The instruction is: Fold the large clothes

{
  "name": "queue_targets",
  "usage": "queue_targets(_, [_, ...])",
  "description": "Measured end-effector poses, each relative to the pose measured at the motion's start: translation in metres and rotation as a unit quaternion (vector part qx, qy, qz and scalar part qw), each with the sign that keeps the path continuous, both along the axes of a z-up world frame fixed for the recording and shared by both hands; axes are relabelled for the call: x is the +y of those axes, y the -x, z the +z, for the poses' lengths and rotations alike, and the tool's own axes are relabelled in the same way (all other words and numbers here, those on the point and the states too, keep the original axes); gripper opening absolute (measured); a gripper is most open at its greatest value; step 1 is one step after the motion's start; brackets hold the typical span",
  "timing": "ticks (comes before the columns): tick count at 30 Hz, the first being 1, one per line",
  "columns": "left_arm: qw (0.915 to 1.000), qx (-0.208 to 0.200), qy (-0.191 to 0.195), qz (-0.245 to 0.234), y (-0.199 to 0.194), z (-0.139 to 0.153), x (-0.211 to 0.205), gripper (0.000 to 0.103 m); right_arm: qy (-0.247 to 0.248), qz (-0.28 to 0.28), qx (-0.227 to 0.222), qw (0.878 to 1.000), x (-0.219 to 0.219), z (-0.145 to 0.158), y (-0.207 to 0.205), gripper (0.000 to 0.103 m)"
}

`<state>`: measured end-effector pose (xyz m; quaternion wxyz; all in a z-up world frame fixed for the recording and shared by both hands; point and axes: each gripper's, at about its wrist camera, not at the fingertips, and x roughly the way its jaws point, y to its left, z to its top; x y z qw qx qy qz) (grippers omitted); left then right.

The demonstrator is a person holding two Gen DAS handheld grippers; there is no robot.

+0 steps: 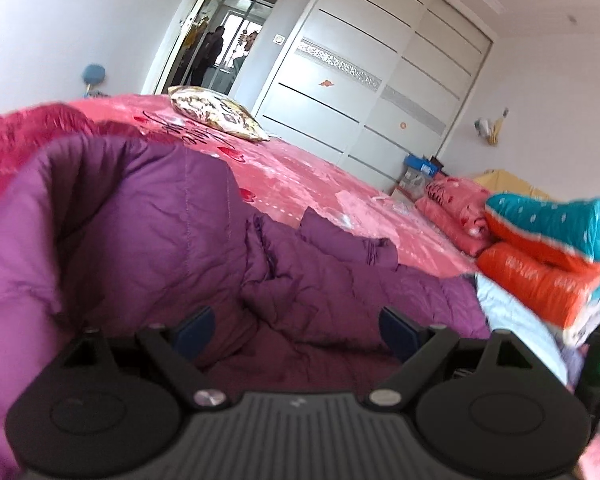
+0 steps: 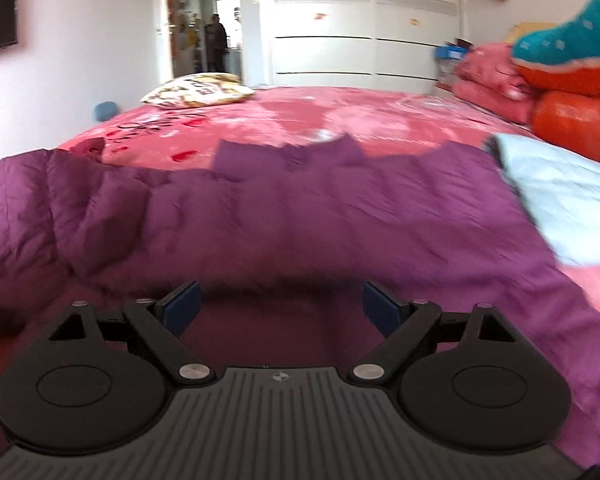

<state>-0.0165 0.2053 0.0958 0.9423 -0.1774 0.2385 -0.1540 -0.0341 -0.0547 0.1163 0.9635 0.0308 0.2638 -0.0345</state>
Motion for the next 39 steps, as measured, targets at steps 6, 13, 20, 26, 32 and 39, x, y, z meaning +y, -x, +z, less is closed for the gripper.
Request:
queue_targets(6, [0.9979, 0.003, -0.056, 0.032, 0.05, 0.012, 0.019, 0.089, -0.015, -0.017, -0.004, 1.0, -0.03, -0.004, 0.061, 0.103])
queue_targets(13, [0.9908, 0.025, -0.098, 0.089, 0.094, 0.01, 0.049, 0.089, 0.015, 0.007, 0.004, 1.0, -0.026, -0.009, 0.103, 0.103])
queue_targets(20, [0.9808, 0.061, -0.134, 0.128, 0.127, -0.004, 0.071, 0.089, 0.024, 0.049, -0.005, 0.998, -0.006, -0.004, 0.115, 0.103])
queue_targets(26, [0.9747, 0.072, -0.19, 0.092, 0.14, -0.02, 0.056, 0.089, 0.021, 0.06, -0.006, 0.998, -0.004, -0.002, 0.118, 0.103])
queue_targets(32, [0.9582, 0.049, -0.28, 0.031, 0.139, -0.036, 0.021, 0.089, 0.008, 0.052, -0.003, 0.999, -0.007, -0.005, 0.121, 0.103])
queue_targets(39, [0.9373, 0.066, -0.339, 0.049, 0.117, -0.056, 0.015, 0.082, -0.008, 0.043, 0.004, 0.999, -0.017, -0.01, 0.119, 0.103])
